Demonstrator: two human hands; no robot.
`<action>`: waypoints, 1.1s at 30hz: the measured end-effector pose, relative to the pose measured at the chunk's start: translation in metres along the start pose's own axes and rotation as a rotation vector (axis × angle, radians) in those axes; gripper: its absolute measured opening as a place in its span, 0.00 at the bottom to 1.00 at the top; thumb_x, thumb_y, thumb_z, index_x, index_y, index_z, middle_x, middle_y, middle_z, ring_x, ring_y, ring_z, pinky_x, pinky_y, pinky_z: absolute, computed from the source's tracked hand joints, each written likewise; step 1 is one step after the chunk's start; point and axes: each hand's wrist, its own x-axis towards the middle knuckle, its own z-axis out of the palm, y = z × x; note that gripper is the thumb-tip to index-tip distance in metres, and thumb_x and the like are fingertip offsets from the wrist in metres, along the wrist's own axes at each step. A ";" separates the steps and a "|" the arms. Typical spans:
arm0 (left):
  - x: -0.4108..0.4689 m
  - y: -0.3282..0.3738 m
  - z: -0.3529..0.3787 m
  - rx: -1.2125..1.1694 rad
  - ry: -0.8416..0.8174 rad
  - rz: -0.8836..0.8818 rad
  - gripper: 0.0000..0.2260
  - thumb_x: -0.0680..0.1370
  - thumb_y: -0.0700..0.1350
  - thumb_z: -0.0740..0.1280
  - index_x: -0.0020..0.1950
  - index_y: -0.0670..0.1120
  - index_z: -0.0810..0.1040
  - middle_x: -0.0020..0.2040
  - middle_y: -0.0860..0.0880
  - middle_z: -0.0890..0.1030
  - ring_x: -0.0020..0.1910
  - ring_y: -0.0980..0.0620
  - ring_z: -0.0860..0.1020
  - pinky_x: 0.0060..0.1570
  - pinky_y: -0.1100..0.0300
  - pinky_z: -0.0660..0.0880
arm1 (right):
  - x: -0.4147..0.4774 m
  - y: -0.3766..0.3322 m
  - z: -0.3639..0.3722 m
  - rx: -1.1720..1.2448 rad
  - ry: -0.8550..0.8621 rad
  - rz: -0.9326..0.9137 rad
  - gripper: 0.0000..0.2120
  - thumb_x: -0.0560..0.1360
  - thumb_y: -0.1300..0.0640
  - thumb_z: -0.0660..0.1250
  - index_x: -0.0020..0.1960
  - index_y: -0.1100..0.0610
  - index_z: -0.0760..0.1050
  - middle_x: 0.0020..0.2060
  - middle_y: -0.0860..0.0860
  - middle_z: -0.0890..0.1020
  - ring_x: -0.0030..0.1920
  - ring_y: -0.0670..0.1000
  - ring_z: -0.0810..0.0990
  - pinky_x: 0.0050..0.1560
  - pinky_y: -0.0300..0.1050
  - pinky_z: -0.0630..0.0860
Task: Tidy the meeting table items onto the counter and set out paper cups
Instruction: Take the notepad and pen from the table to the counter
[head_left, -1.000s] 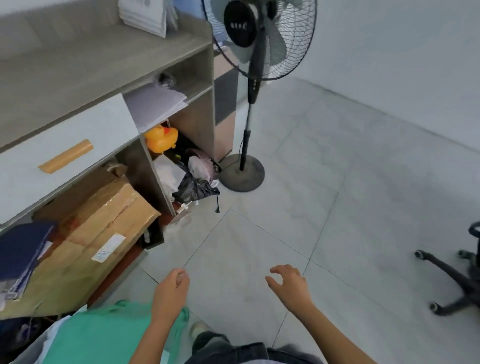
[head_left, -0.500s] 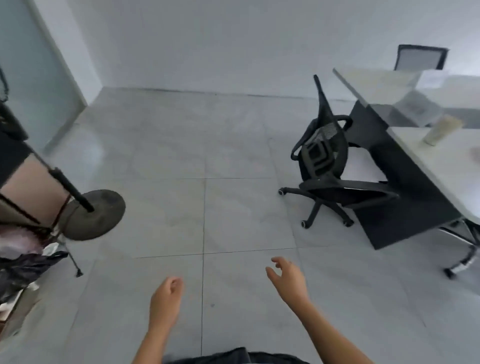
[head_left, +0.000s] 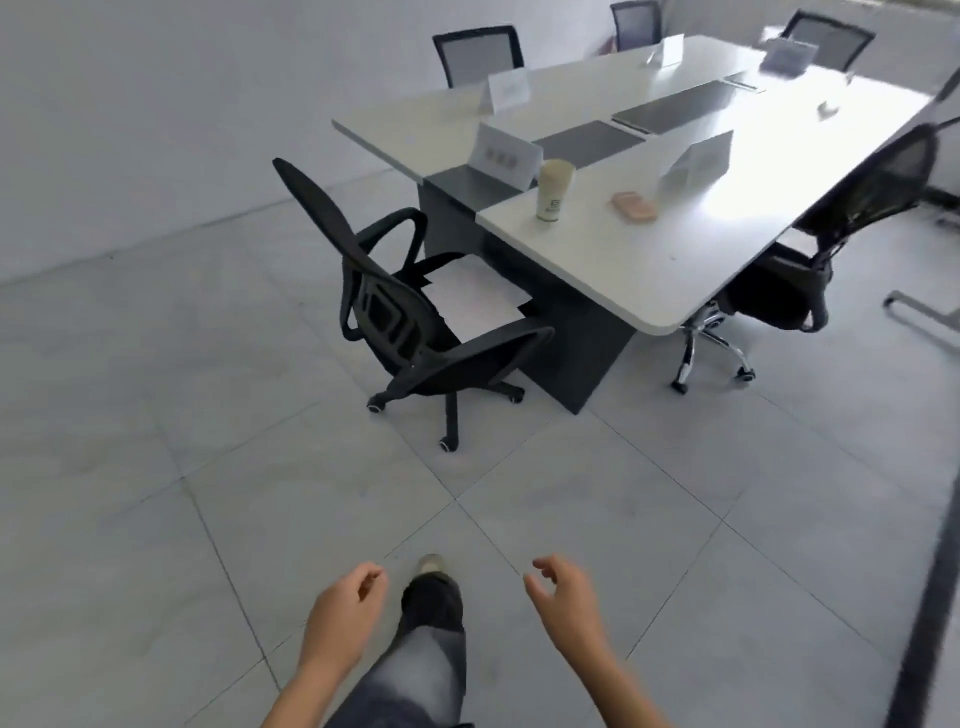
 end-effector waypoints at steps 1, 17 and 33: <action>0.018 0.013 0.000 0.010 -0.014 0.023 0.09 0.77 0.44 0.62 0.36 0.51 0.72 0.36 0.48 0.78 0.38 0.48 0.75 0.38 0.57 0.68 | 0.012 -0.003 -0.007 0.008 0.022 0.010 0.15 0.76 0.53 0.61 0.61 0.57 0.72 0.57 0.53 0.77 0.59 0.50 0.74 0.60 0.43 0.69; 0.216 0.196 0.030 0.059 -0.274 0.270 0.11 0.77 0.43 0.60 0.36 0.53 0.72 0.33 0.49 0.77 0.33 0.53 0.72 0.34 0.61 0.67 | 0.165 -0.038 -0.071 0.158 0.336 0.240 0.13 0.75 0.58 0.64 0.58 0.58 0.74 0.48 0.52 0.76 0.57 0.53 0.74 0.50 0.39 0.64; 0.290 0.351 0.152 0.077 -0.188 0.330 0.10 0.78 0.43 0.60 0.39 0.55 0.72 0.32 0.55 0.75 0.31 0.58 0.71 0.31 0.67 0.67 | 0.346 -0.025 -0.249 0.273 0.555 -0.049 0.12 0.75 0.62 0.63 0.59 0.61 0.74 0.55 0.55 0.76 0.57 0.47 0.69 0.59 0.38 0.63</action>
